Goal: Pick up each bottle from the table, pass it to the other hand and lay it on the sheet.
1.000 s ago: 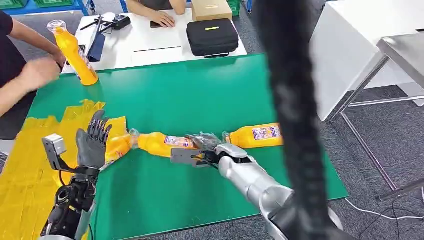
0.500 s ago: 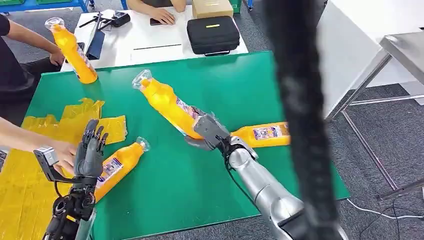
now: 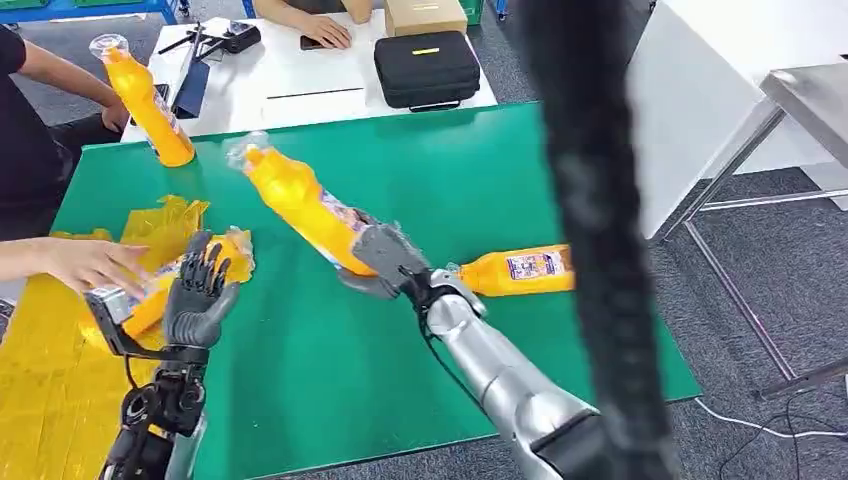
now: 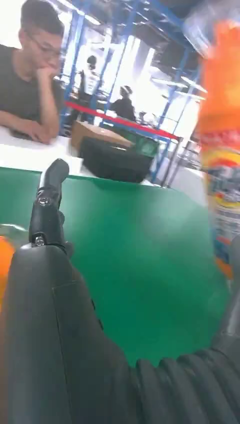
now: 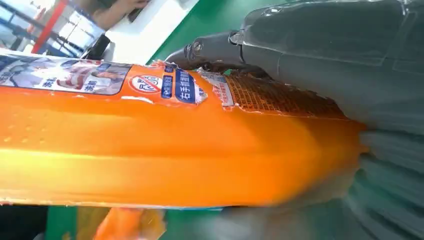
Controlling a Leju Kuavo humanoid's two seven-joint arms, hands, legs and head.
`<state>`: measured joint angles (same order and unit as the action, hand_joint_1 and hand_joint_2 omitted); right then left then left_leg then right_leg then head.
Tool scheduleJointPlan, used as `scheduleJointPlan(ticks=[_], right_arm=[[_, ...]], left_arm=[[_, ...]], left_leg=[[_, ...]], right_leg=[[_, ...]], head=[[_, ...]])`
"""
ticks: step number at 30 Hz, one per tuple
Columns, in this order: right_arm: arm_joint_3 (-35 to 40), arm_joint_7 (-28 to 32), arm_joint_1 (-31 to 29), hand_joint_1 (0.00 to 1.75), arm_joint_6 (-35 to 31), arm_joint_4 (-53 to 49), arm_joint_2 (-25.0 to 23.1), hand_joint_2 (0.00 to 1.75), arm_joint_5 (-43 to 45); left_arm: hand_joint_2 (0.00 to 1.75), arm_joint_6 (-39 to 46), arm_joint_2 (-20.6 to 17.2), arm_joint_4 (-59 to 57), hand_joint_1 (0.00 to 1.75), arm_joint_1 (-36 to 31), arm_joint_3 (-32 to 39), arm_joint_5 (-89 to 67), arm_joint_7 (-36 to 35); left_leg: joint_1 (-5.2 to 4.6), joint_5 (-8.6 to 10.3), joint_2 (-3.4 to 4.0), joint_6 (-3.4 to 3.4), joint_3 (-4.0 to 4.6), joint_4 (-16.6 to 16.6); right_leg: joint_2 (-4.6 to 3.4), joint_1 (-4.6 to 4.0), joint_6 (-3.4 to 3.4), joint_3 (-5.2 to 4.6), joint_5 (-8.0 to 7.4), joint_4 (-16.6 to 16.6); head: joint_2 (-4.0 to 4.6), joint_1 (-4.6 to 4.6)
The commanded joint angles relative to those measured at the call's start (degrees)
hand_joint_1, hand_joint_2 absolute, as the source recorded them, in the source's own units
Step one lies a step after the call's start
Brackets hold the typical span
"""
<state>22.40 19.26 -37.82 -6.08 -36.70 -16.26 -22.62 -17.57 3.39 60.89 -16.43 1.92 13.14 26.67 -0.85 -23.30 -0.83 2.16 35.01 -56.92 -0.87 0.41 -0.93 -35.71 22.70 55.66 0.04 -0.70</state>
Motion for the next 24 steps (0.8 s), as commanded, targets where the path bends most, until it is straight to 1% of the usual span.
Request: scheduleJointPlan(ticks=[1, 2, 3, 6, 8, 9, 10, 11, 12, 13, 15, 16, 18, 19, 20, 21, 23, 24], right_arm=[[2.15, -0.96, -6.14, 1.75, -0.90, 9.10, -3.01, 1.75, -0.99], [2.41, -1.56, -6.65, 1.75, -1.37, 10.02, -3.74, 1.75, -1.26], [4.35, -2.45, -6.86, 1.75, -1.32, 9.98, -3.74, 1.75, -0.78], [14.49, -6.04, -7.78, 1.75, -2.53, 9.67, -3.74, 1.75, 5.74], [21.18, -8.68, -7.90, 1.75, -3.61, 8.69, -3.74, 1.75, 9.63], [24.31, -9.37, -8.11, 1.75, -4.27, 8.57, -3.74, 1.75, 11.86], [28.91, -10.56, -8.23, 1.75, -5.04, 8.16, -3.74, 1.75, 14.88], [31.67, -11.10, -8.43, 1.75, -5.47, 8.19, -3.74, 1.75, 16.93], [35.54, -12.10, -8.07, 1.75, -5.94, 7.66, -3.74, 1.75, 19.61], [39.79, -13.09, -7.97, 1.75, -6.43, 7.34, -3.74, 1.75, 22.79], [45.15, -13.75, -7.65, 1.75, -7.28, 7.17, -3.74, 1.75, 26.51], [46.66, -13.82, -7.28, 1.75, -7.53, 6.81, -3.74, 1.75, 27.55], [48.86, -13.96, -6.80, 1.75, -7.61, 6.01, -3.74, 1.75, 27.83], [51.00, -14.66, -6.15, 1.75, -8.15, 4.37, -3.74, 1.75, 28.09], [53.08, -15.12, -5.74, 1.75, -9.18, 3.12, -3.74, 1.75, 27.11], [54.07, -15.44, -5.42, 1.75, -9.56, 2.35, -3.74, 1.75, 26.49], [55.61, -16.60, -4.33, 1.75, -10.14, 0.54, -3.74, 1.75, 25.87], [56.18, -16.65, -4.23, 1.75, -9.58, 0.25, -3.74, 1.75, 25.71]], left_arm=[[1.75, -1.33, 1.70, -1.11, 0.00, -2.60, -2.53, 0.62, -0.42], [1.75, -1.29, 2.25, -0.98, 0.00, -2.91, -3.12, 0.63, -0.45], [1.75, -1.80, 2.81, -0.91, 0.00, -3.28, -3.86, 1.05, -0.63], [1.75, -1.32, 4.14, -0.40, 0.00, -4.48, -5.75, 2.04, -1.01], [1.75, -1.07, 4.61, -0.06, 0.00, -5.01, -6.21, 2.52, -1.52], [1.75, -1.18, 4.56, -0.20, 0.00, -5.21, -6.11, 3.14, -1.81], [1.75, -1.40, 4.58, -0.74, 0.00, -5.61, -6.12, 3.74, -2.00], [1.75, -1.72, 4.55, -1.03, 0.00, -5.88, -6.07, 4.20, -2.09], [1.75, -2.51, 4.65, -1.45, 0.00, -6.40, -6.16, 4.83, -2.33], [1.75, -3.22, 4.89, -1.75, 0.00, -6.74, -6.32, 5.29, -2.62], [1.75, -3.24, 5.38, -2.02, 0.00, -7.18, -6.63, 5.57, -2.94], [1.75, -3.10, 5.57, -2.09, 0.00, -7.38, -6.72, 5.61, -2.93], [1.75, -2.78, 5.71, -2.47, 0.00, -7.70, -6.67, 5.71, -2.96], [1.75, -2.40, 5.74, -3.19, 0.00, -8.14, -6.14, 6.09, -3.00], [1.75, -2.08, 5.57, -3.70, 0.00, -8.43, -5.63, 6.25, -2.91], [1.75, -1.96, 5.43, -3.92, 0.00, -8.55, -5.31, 6.36, -2.84], [1.75, -2.46, 4.99, -4.39, 0.00, -8.71, -4.59, 6.78, -2.71], [1.75, -2.56, 4.88, -4.51, 0.00, -8.72, -4.28, 6.83, -2.67]], left_leg=[[0.08, -0.14, 0.01, -0.16, -0.18, -0.10], [0.04, -0.10, 0.02, -0.13, -0.13, -0.08], [0.03, -0.05, 0.01, -0.10, -0.04, -0.05], [0.03, -0.05, -0.05, -0.11, 0.03, -0.08], [0.13, -0.22, -0.07, -0.24, -0.15, -0.25], [0.03, -0.04, -0.04, -0.10, 0.07, -0.06], [0.08, -0.13, -0.01, -0.17, -0.04, -0.13], [0.13, -0.26, 0.03, -0.26, -0.19, -0.23], [0.03, -0.06, 0.04, -0.11, 0.03, -0.04], [0.06, -0.16, 0.03, -0.19, -0.11, -0.10], [0.03, -0.05, -0.02, -0.10, 0.04, -0.01], [0.09, -0.17, 0.02, -0.20, -0.12, -0.09], [0.04, -0.06, -0.06, -0.11, 0.01, -0.02], [0.09, -0.14, -0.07, -0.18, -0.13, -0.06], [0.12, -0.10, -0.05, -0.15, -0.01, -0.05], [0.05, -0.04, -0.01, -0.10, 0.06, 0.00], [0.13, -0.20, 0.01, -0.22, -0.20, -0.09], [0.08, -0.08, -0.02, -0.14, -0.03, -0.01]], right_leg=[[0.11, -0.08, 0.00, 0.24, 0.13, 0.04], [0.08, -0.04, 0.00, 0.16, 0.10, 0.05], [0.07, -0.03, 0.00, 0.07, 0.05, 0.03], [0.14, -0.03, 0.00, 0.01, 0.07, 0.07], [0.24, -0.14, 0.02, 0.26, 0.23, 0.16], [0.09, -0.03, 0.00, -0.01, 0.04, 0.03], [0.10, -0.08, 0.02, 0.12, 0.12, 0.07], [0.12, -0.14, 0.03, 0.29, 0.22, 0.14], [0.02, -0.03, 0.01, 0.01, 0.04, 0.02], [0.08, -0.06, 0.03, 0.17, 0.15, 0.07], [0.07, -0.02, 0.01, 0.01, 0.05, 0.01], [0.09, -0.09, 0.03, 0.19, 0.15, 0.05], [0.14, -0.04, 0.01, 0.03, 0.08, 0.01], [0.20, -0.09, 0.03, 0.18, 0.16, 0.01], [0.18, -0.11, 0.03, 0.08, 0.11, -0.01], [0.13, -0.03, 0.01, -0.05, 0.06, -0.01], [0.19, -0.12, 0.04, 0.23, 0.21, 0.04], [0.15, -0.07, 0.02, 0.07, 0.10, -0.02]], head=[[0.00, 0.02], [0.00, 0.00], [0.00, 0.02], [0.00, 0.00], [0.00, 0.00], [0.00, 0.02], [0.00, 0.00], [0.00, 0.00], [0.00, 0.02], [0.00, 0.02], [0.00, 0.00], [0.00, 0.00], [0.00, 0.00], [0.00, 0.00], [0.00, 0.04], [0.00, -0.02], [0.00, 0.02], [0.00, 0.02]])
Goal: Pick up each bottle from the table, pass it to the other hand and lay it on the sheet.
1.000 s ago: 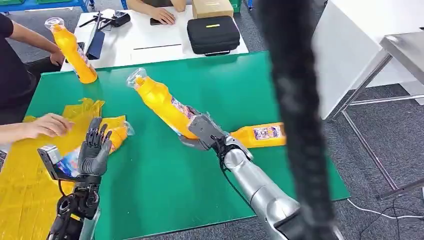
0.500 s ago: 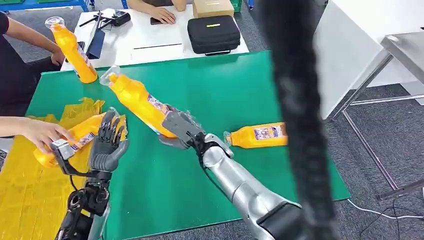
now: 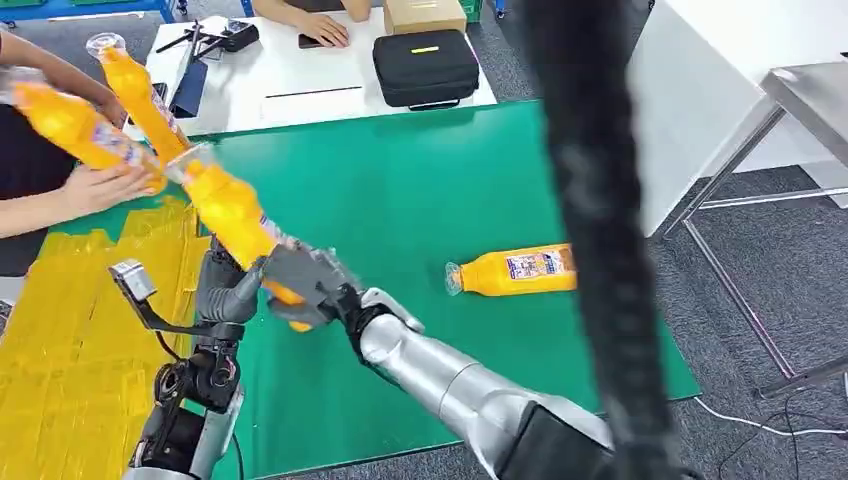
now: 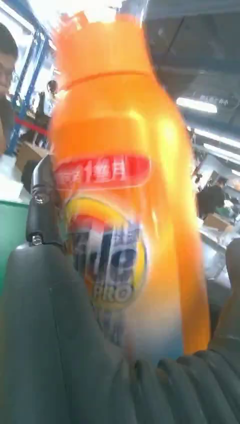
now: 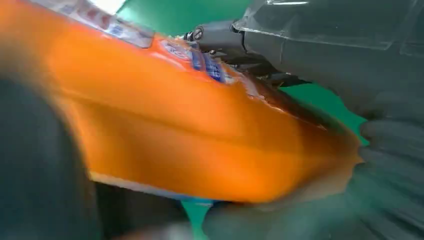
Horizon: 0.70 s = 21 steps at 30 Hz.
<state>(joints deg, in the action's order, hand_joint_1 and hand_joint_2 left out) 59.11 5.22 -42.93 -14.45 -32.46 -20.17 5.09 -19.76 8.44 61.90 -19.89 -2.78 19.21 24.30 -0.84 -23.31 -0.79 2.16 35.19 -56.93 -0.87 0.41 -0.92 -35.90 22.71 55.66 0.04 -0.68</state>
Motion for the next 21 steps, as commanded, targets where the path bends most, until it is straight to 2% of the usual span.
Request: scheduleJointPlan(ticks=[1, 3, 4, 5, 9, 11, 12, 14, 15, 16, 21], right_arm=[[20.86, -2.80, 1.02, 1.75, -0.66, -4.33, 0.17, 1.75, -3.41], [22.58, -3.81, 1.74, 1.75, -0.73, -5.63, 0.17, 1.75, -5.66], [23.61, -4.67, 2.16, 1.75, -0.98, -6.74, 0.17, 1.75, -7.32], [24.12, -5.19, 2.31, 1.75, -1.24, -7.30, 0.17, 1.75, -8.30], [25.06, -8.72, 3.22, 1.75, 0.08, -9.82, 0.17, 1.75, -14.95], [25.06, -8.72, 3.22, 1.75, 0.08, -9.82, 0.17, 1.75, -14.95], [25.06, -8.72, 3.22, 1.75, 0.08, -9.82, 0.17, 1.75, -14.95], [23.95, -8.44, 3.32, 1.75, 0.86, -9.29, 0.17, 1.75, -15.29], [23.50, -8.69, 3.25, 1.75, 0.75, -8.76, 0.17, 1.75, -15.30], [22.79, -8.74, 3.22, 1.75, 0.88, -8.14, 0.17, 1.75, -15.00], [20.77, -7.62, 2.38, 1.75, -0.05, -4.41, 0.17, 1.75, -14.07]], left_arm=[[1.75, -0.20, -0.21, -5.68, 0.00, -5.29, 0.93, 0.69, -0.26], [1.75, -0.03, -0.55, -6.03, 0.00, -5.23, 1.70, 0.63, -0.21], [1.75, 0.28, -0.72, -6.34, 0.00, -5.22, 2.28, 0.55, -0.21], [1.75, 0.41, -0.79, -6.46, 0.00, -5.19, 2.52, 0.46, -0.24], [1.75, 1.78, -1.40, -6.53, 0.00, -4.94, 4.04, -2.06, -0.56], [1.75, 1.78, -1.40, -6.53, 0.00, -4.94, 4.04, -2.06, -0.56], [1.75, 1.78, -1.40, -6.53, 0.00, -4.94, 4.04, -2.06, -0.56], [1.75, 1.96, -1.29, -6.57, 0.00, -5.00, 4.31, -2.83, -0.79], [1.75, 1.71, -1.23, -6.70, 1.59, -5.01, 4.39, -2.84, -0.99], [1.75, 1.45, -1.10, -6.58, 1.75, -4.85, 4.72, -2.87, -0.82], [1.75, 1.11, -0.85, -5.63, 1.75, -4.00, 5.23, -3.17, -0.40]], left_leg=[[0.10, -0.13, 0.02, -0.17, -0.24, -0.06], [0.06, -0.05, 0.08, -0.13, -0.15, 0.00], [0.17, -0.25, 0.02, -0.28, -0.45, -0.12], [0.12, -0.11, 0.06, -0.16, -0.20, -0.04], [0.11, -0.08, 0.11, -0.14, -0.16, 0.00], [0.16, -0.25, 0.00, -0.27, -0.45, -0.08], [0.09, -0.06, 0.05, -0.14, -0.13, 0.01], [0.18, -0.23, -0.05, -0.27, -0.39, -0.10], [0.10, -0.05, 0.04, -0.14, -0.08, -0.01], [0.13, -0.12, -0.02, -0.19, -0.21, -0.05], [0.06, -0.01, 0.05, -0.11, -0.04, 0.02]], right_leg=[[0.11, -0.11, 0.02, 0.28, 0.13, 0.00], [0.09, -0.07, 0.02, 0.15, 0.09, -0.03], [0.24, -0.18, 0.04, 0.52, 0.29, 0.04], [0.09, -0.13, 0.02, 0.25, 0.12, -0.04], [0.05, -0.12, 0.03, 0.20, 0.10, -0.06], [0.24, -0.17, 0.06, 0.53, 0.31, 0.02], [0.11, -0.10, 0.03, 0.17, 0.10, -0.05], [0.28, -0.20, 0.06, 0.49, 0.30, 0.03], [0.11, -0.11, 0.03, 0.14, 0.08, -0.05], [0.21, -0.15, 0.04, 0.29, 0.17, -0.02], [0.10, -0.07, 0.02, 0.07, 0.05, -0.06]], head=[[0.00, -0.02], [0.00, -0.09], [0.00, 0.00], [0.00, 0.00], [0.00, 0.00], [0.00, 0.00], [0.00, -0.02], [0.00, 0.00], [0.00, -0.04], [0.00, 0.00], [0.00, -0.02]])
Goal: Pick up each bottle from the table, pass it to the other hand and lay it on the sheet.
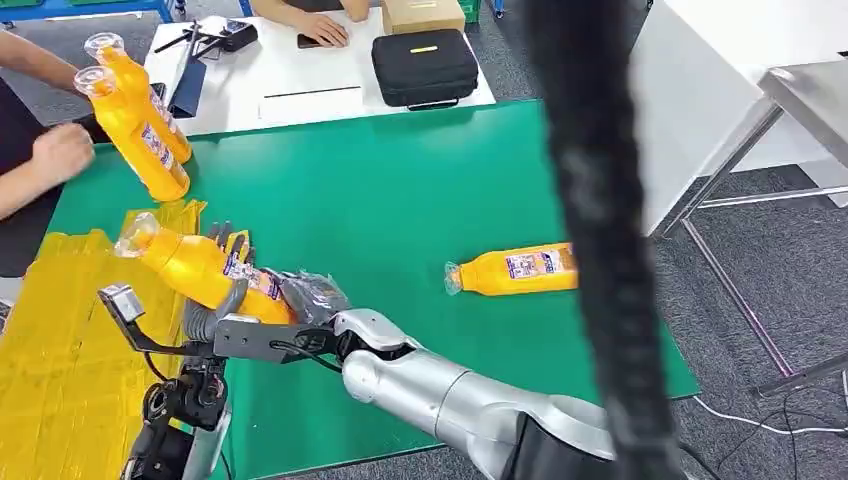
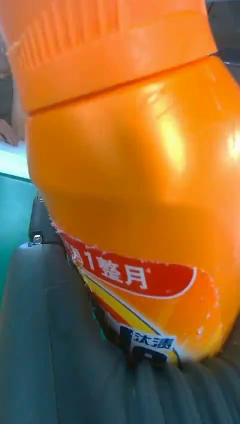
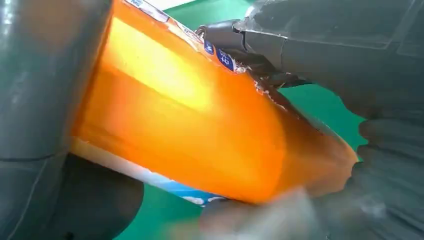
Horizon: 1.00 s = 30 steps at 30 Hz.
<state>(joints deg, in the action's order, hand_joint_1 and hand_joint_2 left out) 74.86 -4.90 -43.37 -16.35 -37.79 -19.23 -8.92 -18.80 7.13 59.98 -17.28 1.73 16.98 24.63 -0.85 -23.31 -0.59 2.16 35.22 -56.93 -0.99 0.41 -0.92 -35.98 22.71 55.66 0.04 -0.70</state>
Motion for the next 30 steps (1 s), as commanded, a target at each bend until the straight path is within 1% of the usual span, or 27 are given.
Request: scheduleJointPlan(ticks=[1, 6, 8, 9, 10, 11, 12, 13, 14, 15, 16, 17, 18, 19, 20, 21, 22, 23, 24, 25, 26, 27, 28, 30], right_arm=[[5.02, 2.50, 2.82, 1.75, 1.85, 0.92, -0.77, 1.75, -0.06], [4.50, 1.58, 2.40, 1.75, 0.93, 2.18, -0.77, 1.75, -0.46], [3.47, 2.20, 1.97, 1.75, 1.33, 3.32, -0.77, 1.75, 0.12], [2.47, 3.10, 1.65, 0.33, 0.95, 4.25, -0.77, 1.75, 0.51], [0.76, 4.52, 1.55, 0.00, 1.71, 5.16, -0.77, 0.00, 2.11], [-1.50, 5.48, 1.17, 0.00, 2.69, 6.53, -0.77, 0.00, 4.28], [-4.86, 8.67, 0.77, 0.00, 1.57, 8.13, -0.77, 0.00, 6.26], [-7.82, 11.77, -0.29, 0.00, 1.94, 10.58, -0.77, 0.00, 7.18], [-12.46, 15.45, -1.31, 0.00, 0.88, 12.84, -0.77, 0.00, 7.52], [-16.40, 18.26, -2.22, 0.00, 0.74, 13.74, -0.17, 0.00, 7.48], [-20.33, 19.72, -2.45, 0.00, 1.56, 12.49, 1.19, 0.00, 6.57], [-24.09, 21.16, -2.18, 0.00, 0.34, 9.72, 3.28, 0.00, 5.27], [-29.42, 20.97, -1.03, 0.00, 2.14, 4.84, 5.91, 0.00, 2.17], [-33.75, 20.94, 0.45, 0.00, 4.09, 1.01, 7.25, 0.00, -0.14], [-37.98, 21.73, 2.13, 0.00, 5.83, -3.73, 8.82, 0.00, -2.47], [-42.41, 20.45, 4.01, 0.00, 9.28, -8.12, 9.68, 0.00, -6.37], [-43.42, 20.20, 4.43, 0.00, 10.00, -8.91, 9.66, 0.00, -7.31], [-45.30, 21.03, 5.21, 0.00, 11.08, -10.66, 9.93, 0.00, -7.34], [-47.19, 22.82, 5.87, 0.00, 11.74, -13.10, 10.99, 0.00, -7.43], [-47.74, 23.00, 5.83, 0.00, 12.63, -13.75, 11.83, 0.00, -7.22], [-48.27, 22.83, 6.06, 0.00, 13.36, -14.60, 12.18, 0.00, -7.33], [-48.27, 22.83, 6.06, 0.00, 13.36, -14.60, 12.18, 0.00, -7.33], [-48.27, 22.83, 6.06, 0.00, 13.36, -14.60, 12.18, 0.00, -7.33], [-49.02, 23.56, 6.63, 0.00, 13.96, -16.00, 12.66, 0.00, -7.25]], left_arm=[[1.75, 0.15, 0.46, -3.71, 1.75, -6.61, 0.73, -0.94, -0.72], [1.75, -0.11, 0.71, -2.37, 1.75, -5.95, 0.96, -0.78, -0.77], [1.75, -0.03, 0.83, -0.83, 1.75, -5.11, 1.13, -0.71, -0.85], [1.75, 0.46, 0.74, 0.13, 1.75, -4.60, 1.32, -0.91, -0.92], [1.75, 1.78, 0.60, 1.01, 1.75, -4.22, 1.44, -1.90, -0.86], [1.75, 4.56, 0.30, 2.17, 1.75, -3.93, 1.77, -4.04, -0.09], [1.75, 7.69, -0.15, 3.51, 1.75, -3.64, 2.10, -6.52, 0.73], [1.75, 11.41, -0.75, 5.30, 1.75, -3.23, 2.91, -9.53, 1.64], [1.75, 18.29, -1.16, 7.43, 1.75, -2.71, 3.56, -15.30, 2.76], [1.75, 23.49, -1.51, 9.20, 1.75, -2.28, 4.19, -19.61, 2.62], [1.75, 27.96, -1.98, 10.70, 1.75, -1.93, 4.94, -23.91, 2.62], [1.75, 38.79, -2.21, 11.74, 1.75, -1.67, 5.21, -32.71, 4.03], [1.75, 44.23, -2.86, 12.81, 1.75, -1.27, 5.03, -37.22, 4.16], [1.75, 48.86, -3.30, 13.13, 1.75, -1.05, 5.16, -41.13, 4.11], [1.75, 56.23, -4.21, 12.76, 1.75, -0.91, 5.12, -47.15, 4.38], [1.75, 56.55, -4.91, 12.51, 1.75, -0.71, 4.62, -46.89, 4.20], [1.75, 56.61, -4.98, 12.39, 1.75, -0.69, 4.64, -46.78, 4.25], [1.75, 58.80, -4.27, 12.04, 1.75, -0.69, 6.44, -51.48, 4.93], [1.75, 58.80, -2.46, 11.81, 1.75, -0.93, 10.70, -59.03, 6.05], [1.75, 58.80, -2.26, 11.34, 1.75, -1.02, 11.20, -59.08, 6.60], [1.75, 58.80, -1.87, 10.54, 1.75, -1.32, 11.94, -59.07, 7.71], [1.75, 58.80, -1.87, 10.54, 1.75, -1.32, 11.94, -59.07, 7.71], [1.75, 58.80, -1.87, 10.54, 1.75, -1.32, 11.94, -59.07, 7.71], [1.75, 58.80, -0.16, 10.62, 1.75, -1.89, 16.05, -66.51, 8.38]], left_leg=[[0.15, -0.11, -0.24, -0.19, -0.25, -0.04], [0.10, -0.05, -0.20, -0.13, -0.15, -0.01], [0.18, -0.21, -0.26, -0.25, -0.41, -0.10], [0.09, -0.04, -0.18, -0.13, -0.12, -0.01], [0.13, -0.11, -0.22, -0.18, -0.25, -0.05], [0.12, -0.08, -0.19, -0.15, -0.18, -0.04], [0.09, -0.05, -0.15, -0.13, -0.13, -0.02], [0.06, -0.01, -0.13, -0.10, -0.05, -0.02], [0.11, -0.09, -0.13, -0.16, -0.15, -0.08], [0.07, -0.03, -0.10, -0.12, -0.05, -0.06], [0.10, -0.11, -0.08, -0.18, -0.10, -0.18], [0.13, -0.07, -0.14, -0.16, -0.01, -0.14], [0.08, -0.03, -0.21, -0.11, 0.00, -0.09], [0.10, -0.08, -0.24, -0.15, -0.08, -0.13], [0.12, -0.08, -0.08, -0.14, -0.09, -0.10], [0.08, -0.02, -0.11, -0.11, -0.05, -0.02], [0.13, -0.11, -0.17, -0.17, -0.18, -0.09], [0.18, -0.17, -0.28, -0.23, -0.33, -0.13], [0.07, 0.00, -0.32, -0.08, -0.05, -0.03], [0.04, 0.04, -0.38, -0.06, 0.01, 0.00], [0.06, -0.04, -0.44, -0.10, -0.13, -0.06], [0.05, 0.04, -0.42, -0.06, -0.01, -0.01], [0.09, -0.05, -0.47, -0.12, -0.14, -0.08], [0.02, 0.01, -0.38, -0.07, -0.05, -0.03]], right_leg=[[0.36, -0.15, 0.04, 0.38, 0.17, -0.02], [0.28, -0.10, 0.02, 0.24, 0.10, -0.04], [0.41, -0.19, 0.04, 0.56, 0.28, 0.02], [0.26, -0.09, 0.02, 0.21, 0.09, -0.04], [0.34, -0.14, 0.03, 0.36, 0.17, -0.01], [0.28, -0.12, 0.02, 0.28, 0.12, -0.02], [0.24, -0.09, 0.01, 0.22, 0.09, -0.03], [0.20, -0.06, 0.01, 0.12, 0.04, -0.01], [0.23, -0.11, 0.02, 0.25, 0.11, 0.02], [0.18, -0.06, 0.01, 0.12, 0.06, 0.03], [0.20, -0.10, 0.02, 0.18, 0.12, 0.12], [0.24, -0.12, 0.01, 0.14, 0.08, 0.07], [0.26, -0.07, 0.00, 0.12, 0.06, 0.04], [0.27, -0.10, -0.01, 0.23, 0.11, 0.06], [0.11, -0.11, 0.01, 0.20, 0.04, 0.02], [0.19, -0.06, 0.15, 0.14, -0.09, -0.01], [0.30, -0.11, 0.15, 0.30, 0.02, 0.02], [0.47, -0.16, 0.16, 0.51, 0.12, 0.03], [0.34, -0.06, 0.14, 0.18, -0.03, -0.01], [0.34, -0.03, 0.14, 0.11, -0.07, -0.01], [0.44, -0.06, 0.12, 0.29, 0.03, 0.02], [0.39, -0.04, 0.13, 0.16, -0.06, -0.03], [0.49, -0.08, 0.12, 0.34, 0.04, 0.01], [0.36, -0.03, 0.13, 0.20, -0.03, -0.01]], head=[[0.00, 0.00], [0.00, 0.00], [0.00, 0.00], [0.00, 0.00], [0.00, 0.02], [0.00, -0.02], [0.00, 0.02], [0.00, 0.02], [0.00, 0.02], [0.00, 0.00], [0.00, -0.02], [0.00, 0.02], [0.00, 0.04], [0.00, 0.07], [0.00, 0.00], [0.00, -0.02], [0.00, 0.00], [0.00, 0.00], [0.00, 0.02], [0.00, 0.00], [0.00, 0.00], [0.00, 0.00], [0.00, 0.02], [0.00, 0.02]])
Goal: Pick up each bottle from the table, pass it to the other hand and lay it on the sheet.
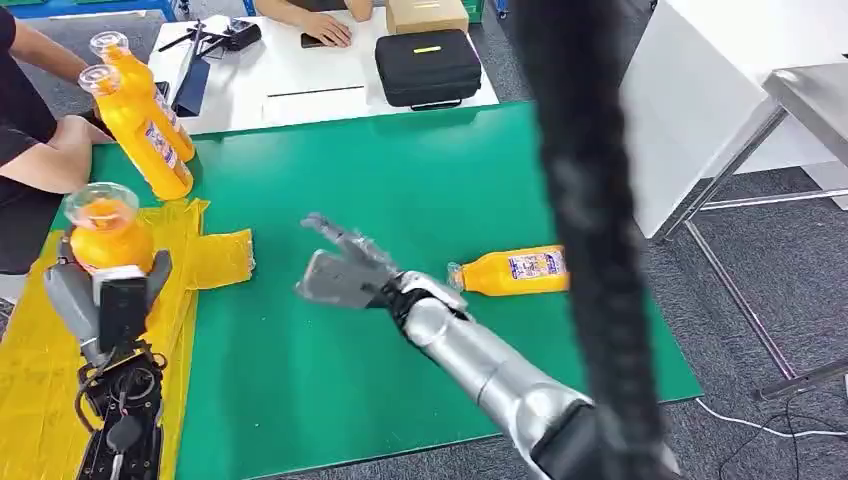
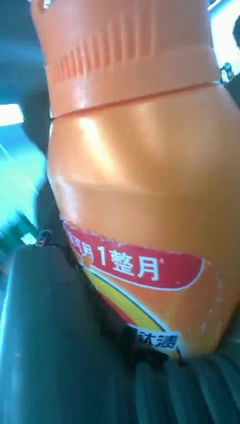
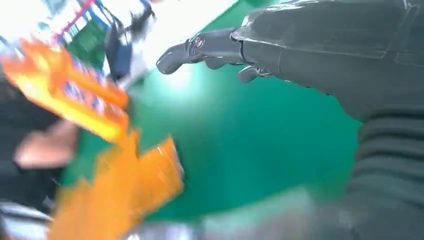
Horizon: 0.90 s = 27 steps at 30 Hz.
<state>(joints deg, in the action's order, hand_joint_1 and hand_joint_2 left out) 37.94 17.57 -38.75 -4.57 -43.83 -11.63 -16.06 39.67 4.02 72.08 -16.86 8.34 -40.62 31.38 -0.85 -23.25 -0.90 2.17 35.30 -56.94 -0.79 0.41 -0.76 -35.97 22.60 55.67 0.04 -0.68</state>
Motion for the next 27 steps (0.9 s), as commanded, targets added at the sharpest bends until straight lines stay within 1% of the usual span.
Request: scheduleJointPlan(ticks=[1, 2, 3, 4, 5, 6, 7, 8, 9, 10, 11, 13, 14, 16, 18, 19, 20, 21, 22, 23, 24, 25, 27], right_arm=[[-13.18, 2.17, 3.25, 0.00, 2.85, -13.09, 6.62, 0.00, 0.45], [-13.46, 1.91, 4.15, 0.00, 3.47, -15.84, 8.51, 0.00, 0.19], [-13.46, 1.91, 4.15, 0.00, 3.47, -15.84, 8.51, 0.00, 0.19], [-13.68, 0.35, 5.41, 0.00, 5.35, -19.64, 11.64, 0.00, -0.80], [-13.63, -0.25, 5.46, 0.00, 6.82, -20.31, 13.20, 1.75, -1.24], [-13.56, -0.23, 5.10, 0.00, 7.35, -20.11, 14.15, 1.75, -1.71], [-13.56, -0.23, 5.10, 0.00, 7.35, -20.11, 14.15, 1.75, -1.71], [-13.77, -0.45, 4.02, 0.00, 8.36, -18.62, 15.09, 1.75, -2.44], [-13.63, -0.58, 3.64, 0.00, 8.55, -18.07, 15.35, 1.75, -2.99], [-13.63, -0.60, 3.25, 0.00, 8.48, -17.34, 16.08, 1.75, -3.94], [-13.66, -0.24, 3.37, 0.00, 8.63, -16.96, 17.11, 1.75, -4.57], [-14.10, 0.61, 3.64, 0.00, 8.95, -16.63, 17.74, 1.75, -4.49], [-14.10, 0.61, 3.64, 0.00, 8.95, -16.63, 17.74, 1.75, -4.49], [-14.10, 0.61, 3.64, 0.00, 8.95, -16.63, 17.74, 1.75, -4.49], [-13.71, 0.65, 3.21, 0.00, 8.95, -16.09, 18.29, 1.75, -5.61], [-13.88, 0.74, 2.83, 0.00, 9.04, -15.65, 18.54, 1.75, -5.73], [-13.76, 0.69, 2.05, 0.00, 9.42, -14.65, 18.96, 1.75, -6.23], [-13.78, 0.76, 1.30, 0.00, 9.52, -13.64, 19.27, 1.75, -7.02], [-13.60, 0.60, 0.78, 0.00, 9.58, -12.87, 19.61, 1.75, -8.15], [-13.40, 0.24, 0.83, 0.00, 9.15, -12.79, 20.03, 1.75, -9.43], [-13.32, 0.11, 1.16, 0.00, 9.11, -12.98, 20.49, 1.75, -10.12], [-13.35, -0.23, 1.86, 0.00, 9.02, -13.65, 21.40, 1.75, -10.81], [-12.92, -1.05, 2.99, 0.00, 9.22, -15.08, 24.36, 1.75, -13.22]], left_arm=[[1.75, 0.33, 5.43, -0.66, 1.75, -2.92, 14.84, -21.51, 2.10], [1.75, 0.33, 5.88, -1.29, 1.75, -3.17, 16.68, -30.28, -0.08], [1.75, 0.33, 5.88, -1.29, 1.75, -3.17, 16.68, -30.28, -0.08], [1.75, 0.33, 4.40, -6.96, 1.75, -3.44, 14.53, -42.08, -7.31], [1.75, 0.33, 2.09, -14.16, 1.75, -4.39, 10.16, -47.04, -14.27], [1.75, 0.33, 1.95, -17.85, 1.75, -5.39, 10.09, -48.63, -14.99], [1.75, 0.33, 1.95, -17.85, 1.75, -5.39, 10.09, -48.63, -14.99], [1.75, 0.33, -2.82, -26.48, 1.75, -6.68, 0.17, -49.38, -24.23], [1.75, 0.33, -4.86, -31.26, 1.75, -8.00, -5.04, -49.38, -28.90], [1.75, 0.33, -5.77, -40.23, 1.75, -10.96, -8.96, -49.38, -31.29], [1.75, -0.50, -6.93, -47.75, 1.75, -13.65, -12.83, -49.38, -34.23], [1.75, 0.33, -7.13, -49.36, 1.75, -14.38, -13.11, -49.27, -34.33], [1.75, 0.33, -7.13, -49.36, 1.75, -14.38, -13.11, -49.27, -34.33], [1.75, 0.33, -7.13, -49.36, 1.75, -14.38, -13.11, -49.27, -34.33], [1.75, -1.87, -7.16, -52.49, 1.75, -15.32, -12.87, -48.27, -33.14], [1.75, -2.77, -7.29, -53.20, 1.75, -15.27, -13.38, -49.09, -33.94], [1.75, -4.45, -6.96, -54.03, 1.75, -15.33, -12.29, -47.26, -32.32], [1.75, -6.33, -7.10, -54.85, 1.75, -15.42, -12.83, -48.24, -33.85], [1.75, -8.37, -6.97, -55.46, 0.86, -15.63, -12.69, -48.15, -34.51], [1.75, -9.45, -7.29, -55.68, 0.00, -15.78, -13.86, -49.38, -37.00], [1.75, -10.07, -7.42, -55.76, 0.00, -15.81, -14.45, -49.38, -37.32], [0.00, -11.39, -7.51, -55.72, 0.00, -15.83, -14.12, -48.85, -35.97], [0.00, -11.12, -7.84, -54.88, 0.00, -15.43, -12.90, -47.67, -35.43]], left_leg=[[0.04, -0.03, -0.03, -0.08, -0.08, 0.00], [0.09, -0.13, 0.01, -0.15, -0.21, -0.07], [0.06, -0.05, -0.10, -0.10, -0.12, -0.03], [0.03, -0.03, -0.08, -0.09, -0.10, -0.03], [0.06, -0.07, -0.25, -0.13, -0.23, -0.06], [-0.01, 0.01, -0.38, -0.09, -0.21, 0.03], [0.02, -0.04, -0.50, -0.15, -0.38, 0.03], [0.04, -0.09, -0.53, -0.21, -0.54, 0.00], [-0.06, 0.00, -0.26, -0.09, -0.24, 0.03], [-0.02, -0.03, -0.29, -0.16, -0.34, 0.01], [-0.04, 0.03, -0.40, -0.12, -0.21, 0.03], [-0.12, 0.06, -0.30, -0.07, -0.24, 0.05], [-0.07, 0.02, -0.37, -0.12, -0.32, 0.01], [-0.04, 0.01, -0.09, -0.02, -0.15, -0.03], [-0.02, -0.06, 0.04, -0.05, -0.23, -0.05], [-0.05, 0.00, 0.07, -0.01, -0.18, -0.01], [0.00, -0.09, 0.07, -0.09, -0.36, -0.05], [-0.06, -0.02, 0.08, -0.04, -0.24, -0.02], [-0.06, -0.02, 0.06, -0.04, -0.24, -0.02], [0.03, -0.18, 0.10, -0.20, -0.52, -0.13], [0.01, -0.12, 0.10, -0.15, -0.41, -0.10], [-0.05, -0.04, 0.03, -0.09, -0.38, -0.01], [-0.02, -0.01, -0.16, -0.11, -0.50, 0.02]], right_leg=[[0.11, -0.04, -0.02, 0.13, 0.03, -0.05], [0.14, -0.09, -0.02, 0.29, 0.11, -0.02], [0.21, -0.06, -0.02, 0.20, 0.07, -0.05], [0.21, -0.04, -0.02, 0.15, 0.06, -0.05], [0.41, -0.07, -0.02, 0.34, 0.16, -0.06], [0.47, 0.00, -0.03, 0.31, 0.12, -0.09], [0.63, -0.04, -0.03, 0.53, 0.20, -0.12], [0.69, -0.06, -0.03, 0.71, 0.26, -0.12], [0.35, 0.04, -0.03, 0.29, 0.09, -0.07], [0.42, -0.01, -0.02, 0.42, 0.13, -0.07], [0.51, 0.04, -0.02, 0.33, 0.09, -0.06], [0.45, 0.09, -0.03, 0.23, 0.08, -0.06], [0.52, 0.03, -0.01, 0.35, 0.12, -0.07], [0.19, 0.02, -0.03, 0.17, 0.03, -0.06], [0.09, 0.00, -0.03, 0.23, 0.05, -0.04], [0.06, 0.04, -0.03, 0.16, 0.01, -0.04], [0.11, -0.01, -0.02, 0.35, 0.09, -0.03], [0.07, 0.04, -0.03, 0.21, 0.03, -0.03], [0.08, 0.05, -0.03, 0.21, 0.02, -0.02], [0.14, -0.05, 0.00, 0.53, 0.17, 0.03], [0.07, -0.02, -0.01, 0.42, 0.09, 0.02], [0.12, 0.03, -0.02, 0.41, 0.04, -0.02], [0.29, 0.00, -0.01, 0.59, 0.02, -0.07]], head=[[0.00, 0.02], [0.00, 0.00], [0.00, 0.00], [0.00, -0.04], [0.00, -0.02], [0.00, 0.00], [0.00, -0.04], [0.00, 0.00], [0.00, -0.02], [0.00, 0.00], [0.00, 0.00], [0.00, -0.02], [0.00, -0.02], [0.00, -0.04], [0.00, -0.02], [0.00, -0.02], [0.00, -0.04], [0.00, -0.02], [0.00, -0.02], [0.00, -0.04], [0.00, -0.04], [0.00, -0.04], [0.00, -0.04]])
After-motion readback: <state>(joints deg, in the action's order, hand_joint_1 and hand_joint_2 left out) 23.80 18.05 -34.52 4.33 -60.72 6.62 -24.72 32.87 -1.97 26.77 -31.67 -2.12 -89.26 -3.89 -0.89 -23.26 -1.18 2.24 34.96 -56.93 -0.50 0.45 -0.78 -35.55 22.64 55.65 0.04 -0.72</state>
